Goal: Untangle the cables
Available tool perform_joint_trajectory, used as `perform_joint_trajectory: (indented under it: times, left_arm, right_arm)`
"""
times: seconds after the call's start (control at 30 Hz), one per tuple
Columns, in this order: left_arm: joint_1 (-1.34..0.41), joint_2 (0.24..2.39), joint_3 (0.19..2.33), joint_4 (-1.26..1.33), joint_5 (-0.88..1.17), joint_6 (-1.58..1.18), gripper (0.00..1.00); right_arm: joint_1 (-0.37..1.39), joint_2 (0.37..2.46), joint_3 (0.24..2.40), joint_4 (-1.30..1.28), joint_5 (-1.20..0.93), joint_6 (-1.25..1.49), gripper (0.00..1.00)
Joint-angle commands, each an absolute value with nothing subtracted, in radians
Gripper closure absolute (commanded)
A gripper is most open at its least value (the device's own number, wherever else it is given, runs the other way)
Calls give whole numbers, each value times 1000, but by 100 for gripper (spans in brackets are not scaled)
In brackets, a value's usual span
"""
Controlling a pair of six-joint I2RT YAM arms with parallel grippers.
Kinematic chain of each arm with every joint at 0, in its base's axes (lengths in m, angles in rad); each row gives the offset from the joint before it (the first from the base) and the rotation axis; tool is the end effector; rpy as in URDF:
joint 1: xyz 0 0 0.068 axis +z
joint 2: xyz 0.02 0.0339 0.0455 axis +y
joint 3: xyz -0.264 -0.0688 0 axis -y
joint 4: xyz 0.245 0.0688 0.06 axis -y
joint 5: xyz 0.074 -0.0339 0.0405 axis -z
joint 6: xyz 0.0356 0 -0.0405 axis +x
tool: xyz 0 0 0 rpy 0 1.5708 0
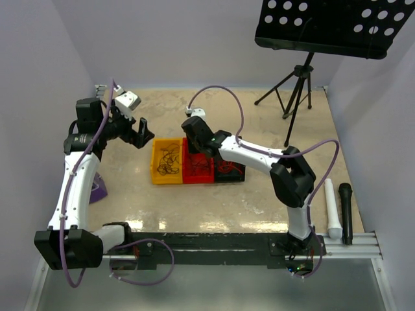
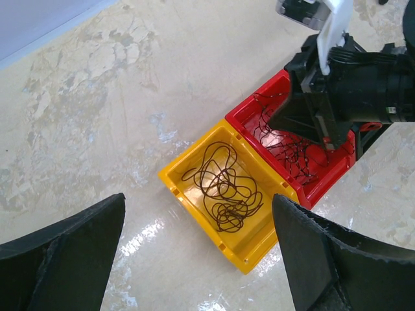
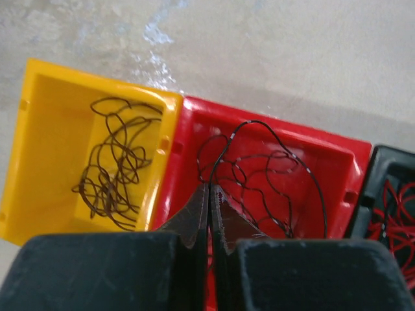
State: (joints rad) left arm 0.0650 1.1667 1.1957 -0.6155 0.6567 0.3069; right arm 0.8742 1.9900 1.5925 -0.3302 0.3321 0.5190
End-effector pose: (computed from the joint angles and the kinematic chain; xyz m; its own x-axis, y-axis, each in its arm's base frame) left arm 0.2454 -0.0058 0.3668 -0.3887 0.2145 -0.8960 0.6015 0.7958 -0.0705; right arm 0.3021 0.3431 0.2435 -0.6528 -0.0495 -0.7559 -0.2823 0.9419 0.1821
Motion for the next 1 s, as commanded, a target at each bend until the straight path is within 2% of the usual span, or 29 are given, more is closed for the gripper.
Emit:
perform_joint_trajectory:
  times: [0.0, 0.2, 0.5, 0.67, 0.83, 0.97]
  left_arm:
    - [74, 1146, 1183, -586, 663, 311, 0]
    - [72, 1150, 1181, -581, 664, 308, 0]
    - [72, 1137, 1180, -586, 650, 328, 0]
    - [74, 1115, 1149, -558, 663, 348, 0]
    - [74, 1123, 1143, -569, 664, 356, 0]
    - [74, 1131, 1147, -578, 649, 350, 0]
  right_arm:
    - [871, 1914, 1494, -281, 345, 546, 100]
    - [873, 1959, 1454, -235, 275, 554, 100]
    - [870, 2114, 1623, -285, 264, 528, 98]
    - [864, 2117, 1649, -314, 268, 520, 75]
    - [864, 1987, 1620, -324, 244, 523, 57]
    - [865, 1879, 1598, -347, 226, 518, 28]
